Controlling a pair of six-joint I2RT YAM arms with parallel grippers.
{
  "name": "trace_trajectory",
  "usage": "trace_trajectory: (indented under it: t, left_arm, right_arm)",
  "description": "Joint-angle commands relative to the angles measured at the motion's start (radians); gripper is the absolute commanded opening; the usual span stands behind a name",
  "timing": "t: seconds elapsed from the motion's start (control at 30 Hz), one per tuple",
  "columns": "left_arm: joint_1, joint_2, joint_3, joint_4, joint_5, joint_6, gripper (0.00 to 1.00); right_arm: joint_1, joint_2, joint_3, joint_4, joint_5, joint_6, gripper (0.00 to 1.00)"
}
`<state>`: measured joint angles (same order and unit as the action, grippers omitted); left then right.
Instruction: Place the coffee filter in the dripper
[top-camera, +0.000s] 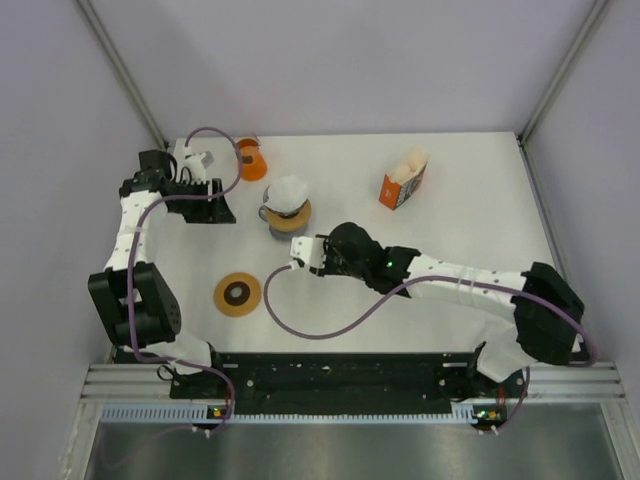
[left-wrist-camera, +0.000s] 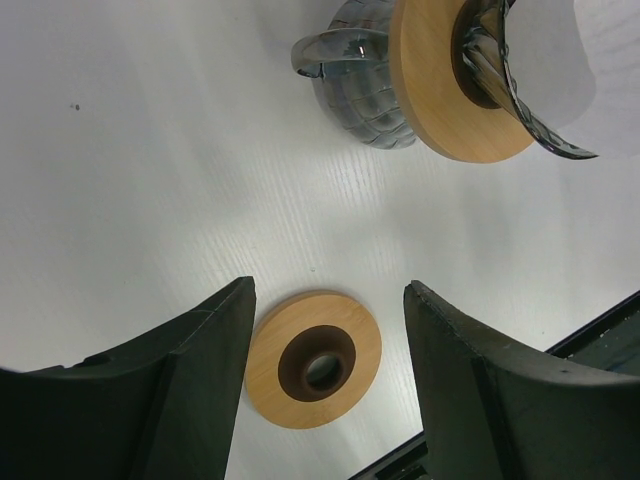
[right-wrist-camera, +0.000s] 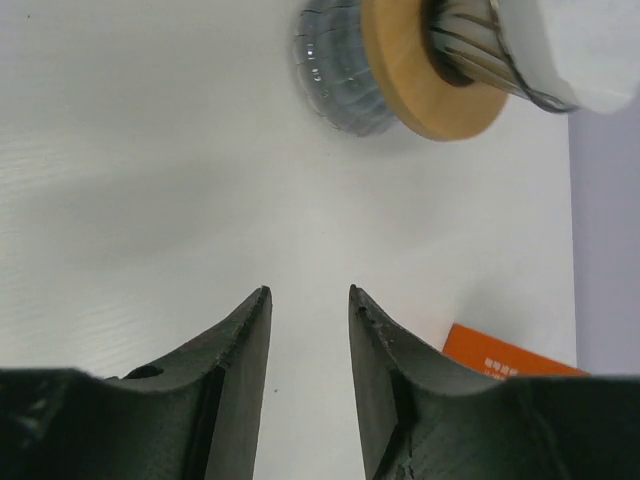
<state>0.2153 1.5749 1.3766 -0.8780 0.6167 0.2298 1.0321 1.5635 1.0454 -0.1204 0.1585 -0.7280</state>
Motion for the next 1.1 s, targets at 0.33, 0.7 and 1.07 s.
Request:
trace_trajectory:
  t: [0.33, 0.7, 1.07]
  left_arm:
    - [0.006, -0.05, 0.113, -0.035, 0.025, -0.052, 0.71]
    - [0.001, 0.002, 0.249, 0.217, -0.115, -0.292, 0.99]
    - [-0.1, 0.5, 0.775, 0.235, -0.446, -0.432, 0.86]
  right_arm:
    - [-0.139, -0.292, 0.024, -0.311, 0.09, 0.801, 0.75]
    - [-0.333, -0.393, 0.005, -0.364, 0.082, 0.949, 0.99]
    - [-0.343, -0.338, 0.007, -0.36, 0.09, 0.926, 0.99]
